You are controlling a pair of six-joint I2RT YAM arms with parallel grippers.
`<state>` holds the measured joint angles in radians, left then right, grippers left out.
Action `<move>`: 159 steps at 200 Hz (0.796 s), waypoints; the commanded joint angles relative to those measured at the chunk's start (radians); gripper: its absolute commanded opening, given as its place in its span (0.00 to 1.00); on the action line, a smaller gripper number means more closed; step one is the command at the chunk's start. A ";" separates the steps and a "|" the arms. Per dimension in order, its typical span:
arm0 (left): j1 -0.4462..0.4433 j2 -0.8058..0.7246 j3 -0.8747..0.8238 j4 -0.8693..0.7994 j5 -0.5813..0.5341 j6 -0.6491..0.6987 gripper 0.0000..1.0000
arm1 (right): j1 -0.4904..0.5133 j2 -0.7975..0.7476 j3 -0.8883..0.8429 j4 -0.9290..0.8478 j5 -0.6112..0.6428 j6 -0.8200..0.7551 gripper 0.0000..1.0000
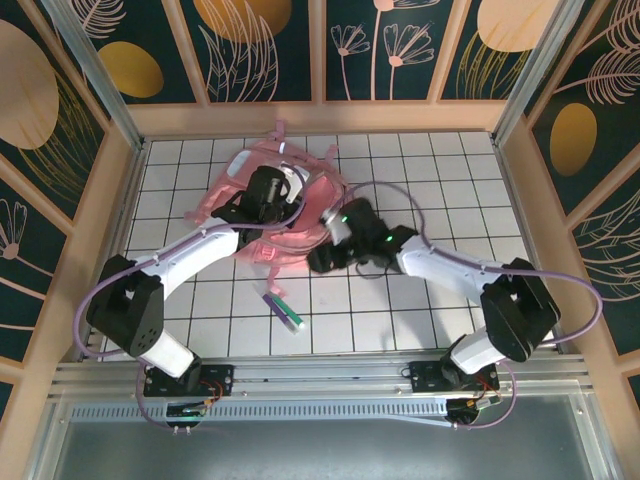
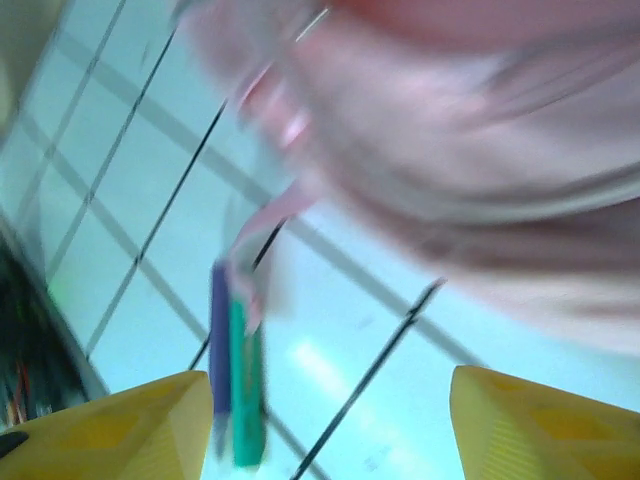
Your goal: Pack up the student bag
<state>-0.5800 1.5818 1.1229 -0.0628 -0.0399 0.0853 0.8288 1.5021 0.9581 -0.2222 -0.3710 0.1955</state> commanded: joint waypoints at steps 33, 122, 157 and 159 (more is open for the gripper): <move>0.027 0.030 0.057 0.071 0.040 -0.015 0.00 | 0.185 0.195 0.085 -0.017 0.095 -0.127 0.67; 0.044 0.020 0.060 0.066 0.037 -0.003 0.00 | 0.296 0.368 0.172 -0.131 0.316 -0.151 0.57; 0.043 0.014 0.058 0.067 0.038 -0.007 0.00 | 0.308 0.408 0.183 -0.137 0.368 -0.133 0.53; 0.044 0.014 0.057 0.067 0.038 -0.007 0.00 | 0.309 0.410 0.183 -0.137 0.372 -0.133 0.53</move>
<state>-0.5541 1.6089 1.1469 -0.0566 0.0006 0.0742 1.1255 1.8664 1.1236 -0.3340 -0.0875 0.0540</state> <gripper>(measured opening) 0.048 0.531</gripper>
